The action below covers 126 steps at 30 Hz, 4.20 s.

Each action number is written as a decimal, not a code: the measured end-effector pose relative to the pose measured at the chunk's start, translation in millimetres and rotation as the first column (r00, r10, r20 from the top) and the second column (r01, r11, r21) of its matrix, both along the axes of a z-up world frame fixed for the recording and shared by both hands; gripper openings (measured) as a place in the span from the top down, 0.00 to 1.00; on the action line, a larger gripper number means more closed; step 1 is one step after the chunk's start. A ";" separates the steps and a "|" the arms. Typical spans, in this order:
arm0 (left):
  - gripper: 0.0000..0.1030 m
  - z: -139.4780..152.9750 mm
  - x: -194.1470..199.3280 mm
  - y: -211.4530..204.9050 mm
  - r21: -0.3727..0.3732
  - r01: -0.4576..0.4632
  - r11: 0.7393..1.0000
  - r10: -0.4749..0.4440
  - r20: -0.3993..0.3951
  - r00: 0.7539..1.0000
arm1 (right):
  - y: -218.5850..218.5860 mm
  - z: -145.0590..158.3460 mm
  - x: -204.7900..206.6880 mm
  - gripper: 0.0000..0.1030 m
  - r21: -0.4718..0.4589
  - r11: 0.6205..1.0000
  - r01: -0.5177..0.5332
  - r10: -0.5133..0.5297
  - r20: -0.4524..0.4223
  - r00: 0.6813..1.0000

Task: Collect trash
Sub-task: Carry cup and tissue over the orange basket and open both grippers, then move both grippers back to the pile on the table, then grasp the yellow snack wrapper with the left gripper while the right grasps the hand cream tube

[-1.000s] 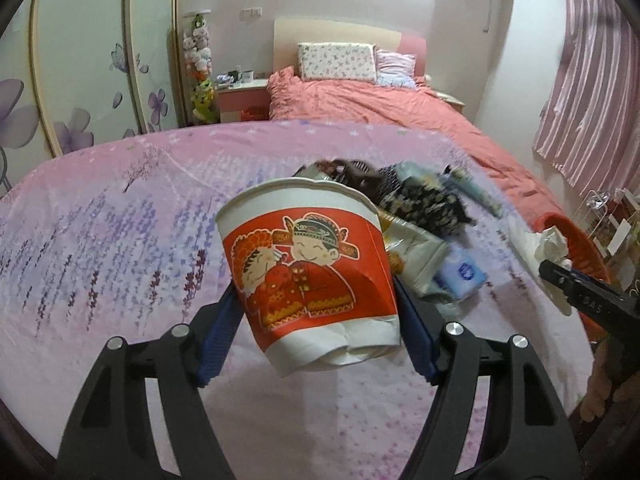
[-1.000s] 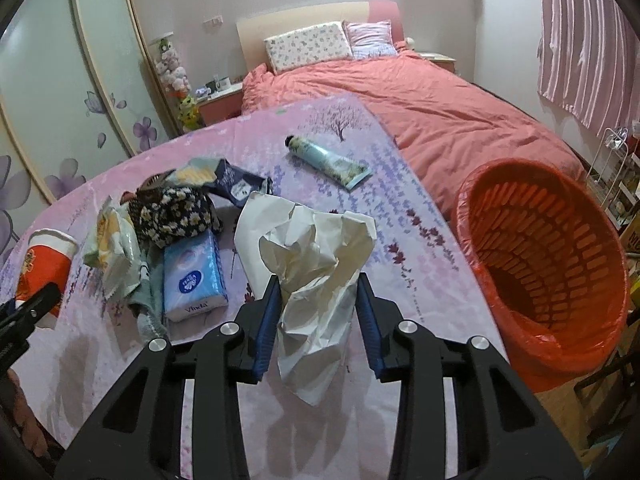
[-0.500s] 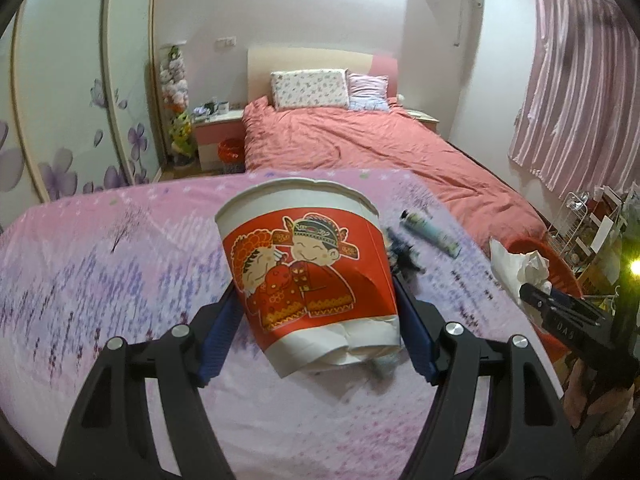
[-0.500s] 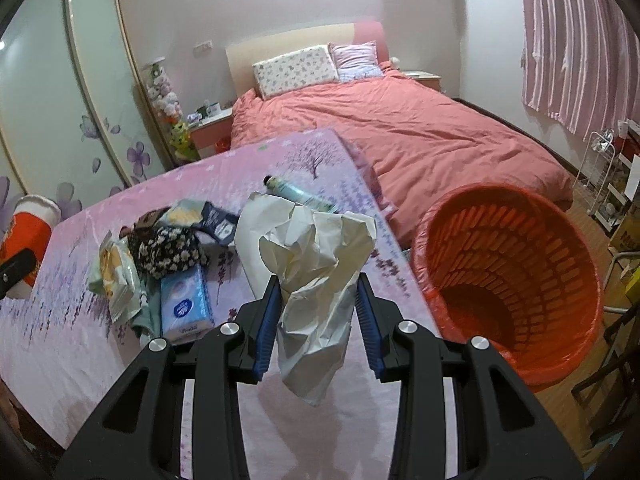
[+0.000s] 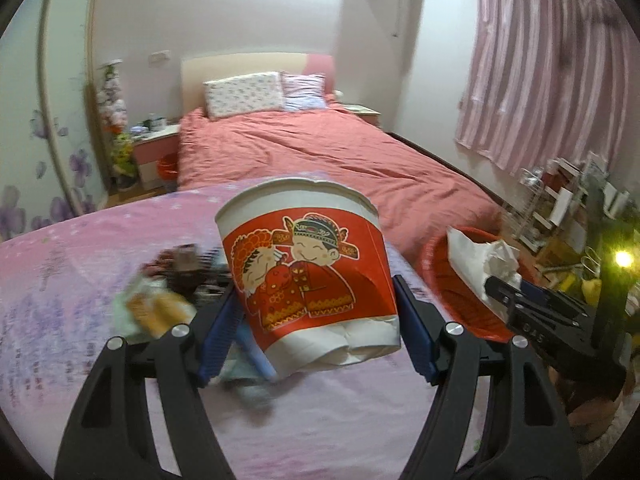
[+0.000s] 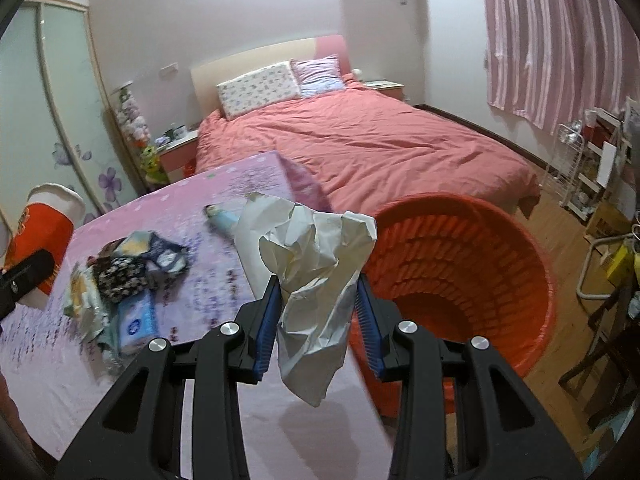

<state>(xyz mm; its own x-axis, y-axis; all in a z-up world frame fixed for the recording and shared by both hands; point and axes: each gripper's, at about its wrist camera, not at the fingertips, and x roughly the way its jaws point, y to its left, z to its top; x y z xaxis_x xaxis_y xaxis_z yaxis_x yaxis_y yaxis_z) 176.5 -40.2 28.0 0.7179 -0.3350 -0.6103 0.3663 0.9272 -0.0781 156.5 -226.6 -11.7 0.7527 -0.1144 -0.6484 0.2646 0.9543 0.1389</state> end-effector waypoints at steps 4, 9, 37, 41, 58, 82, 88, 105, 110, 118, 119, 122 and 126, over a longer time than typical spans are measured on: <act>0.31 -9.7 3.3 -36.1 -0.012 0.068 0.998 -0.068 -0.013 0.998 | -21.0 -1.4 -6.2 0.63 -0.004 0.999 0.048 -0.048 0.005 0.999; 0.31 -21.4 5.4 -74.2 -0.025 0.137 0.990 -0.137 -0.023 0.990 | -44.9 -2.8 -14.0 0.63 -0.016 0.995 0.098 -0.098 0.023 0.995; 0.17 -92.4 41.2 -215.6 0.089 0.320 0.943 -0.308 -0.122 0.943 | -134.1 -30.3 -9.8 0.34 0.114 0.972 0.203 -0.207 0.022 0.978; 0.15 -93.8 42.7 -196.3 0.096 0.278 0.956 -0.264 -0.136 0.955 | -128.1 -29.7 -14.7 0.33 0.095 0.974 0.206 -0.208 0.010 0.978; 0.14 -58.2 27.1 -35.6 0.103 -0.033 0.994 0.039 -0.059 0.997 | -42.3 -16.9 9.1 0.33 0.029 1.000 0.010 -0.010 -0.031 0.999; 0.22 -59.1 56.3 119.1 0.014 -0.344 0.939 0.342 -0.140 0.929 | 84.4 -28.8 58.0 0.39 -0.011 0.977 -0.212 0.209 -0.113 0.971; 0.21 -85.7 71.7 103.4 0.068 -0.315 0.947 0.322 -0.200 0.925 | 83.6 -25.2 82.6 0.35 -0.034 0.979 -0.203 0.200 -0.089 0.976; 0.26 -105.2 59.2 144.3 0.049 -0.303 0.952 0.306 -0.241 0.921 | 85.8 -53.3 191.3 0.63 -0.033 0.962 -0.271 0.256 -0.234 0.938; 0.29 -105.1 55.1 145.5 0.020 -0.292 0.956 0.287 -0.245 0.926 | 81.4 -51.2 153.7 0.67 0.038 0.960 -0.276 0.277 -0.239 0.931; 0.31 -104.5 52.4 135.7 0.004 -0.293 0.956 0.285 -0.248 0.926 | 89.9 -52.4 135.8 0.58 0.030 0.960 -0.278 0.278 -0.227 0.934; 0.32 -104.4 53.1 134.0 0.004 -0.299 0.954 0.290 -0.247 0.924 | 91.2 -52.8 138.1 0.58 0.023 0.961 -0.274 0.272 -0.225 0.935; 0.40 -106.7 59.8 134.9 -0.004 -0.318 0.948 0.307 -0.260 0.916 | 91.2 -54.2 144.6 0.58 0.016 0.964 -0.265 0.262 -0.216 0.941; 0.50 -112.8 68.4 140.8 -0.015 -0.339 0.941 0.321 -0.285 0.903 | 95.4 -56.1 149.7 0.59 -0.016 0.967 -0.256 0.247 -0.208 0.946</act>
<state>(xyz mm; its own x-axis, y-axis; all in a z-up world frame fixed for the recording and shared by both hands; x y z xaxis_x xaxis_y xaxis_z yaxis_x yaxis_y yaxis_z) 244.8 100.6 -84.8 0.6011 -0.1522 -0.7845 -0.0042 0.9811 -0.1936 306.2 -131.2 -67.7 0.6135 0.0311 -0.7891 0.0335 0.9973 0.0653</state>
